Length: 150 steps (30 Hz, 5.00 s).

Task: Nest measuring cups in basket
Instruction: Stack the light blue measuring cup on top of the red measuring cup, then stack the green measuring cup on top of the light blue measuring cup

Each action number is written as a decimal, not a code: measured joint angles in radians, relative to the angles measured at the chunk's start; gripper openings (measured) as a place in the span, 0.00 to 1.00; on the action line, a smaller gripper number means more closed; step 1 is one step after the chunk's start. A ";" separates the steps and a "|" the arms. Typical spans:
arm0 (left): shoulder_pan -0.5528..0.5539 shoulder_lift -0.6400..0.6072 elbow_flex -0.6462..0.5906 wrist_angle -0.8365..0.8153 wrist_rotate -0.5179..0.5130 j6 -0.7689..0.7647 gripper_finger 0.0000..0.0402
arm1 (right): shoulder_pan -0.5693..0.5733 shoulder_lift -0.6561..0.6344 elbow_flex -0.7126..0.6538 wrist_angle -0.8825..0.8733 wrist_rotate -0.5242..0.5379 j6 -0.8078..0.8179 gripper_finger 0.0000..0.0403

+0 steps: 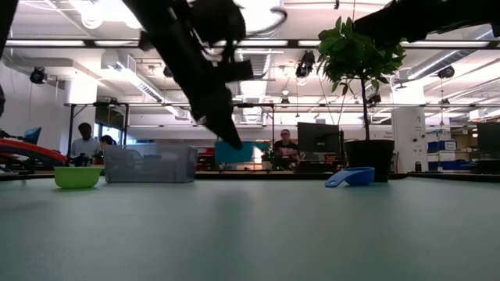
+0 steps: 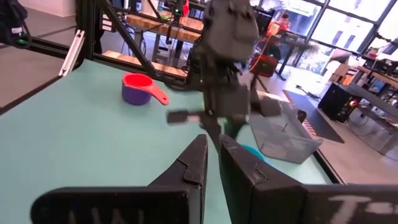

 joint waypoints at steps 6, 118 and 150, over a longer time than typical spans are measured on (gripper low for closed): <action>-0.109 -0.113 0.010 -0.083 0.008 -0.190 0.00 | 0.000 0.000 0.002 0.009 0.006 -0.028 0.07; -0.494 -0.140 0.209 -0.839 -0.072 -0.665 0.00 | 0.000 -0.008 0.056 -0.060 0.006 0.024 0.07; -0.053 -0.252 -0.204 -0.834 0.052 -0.886 0.37 | 0.000 -0.008 0.141 -0.318 0.006 0.112 0.07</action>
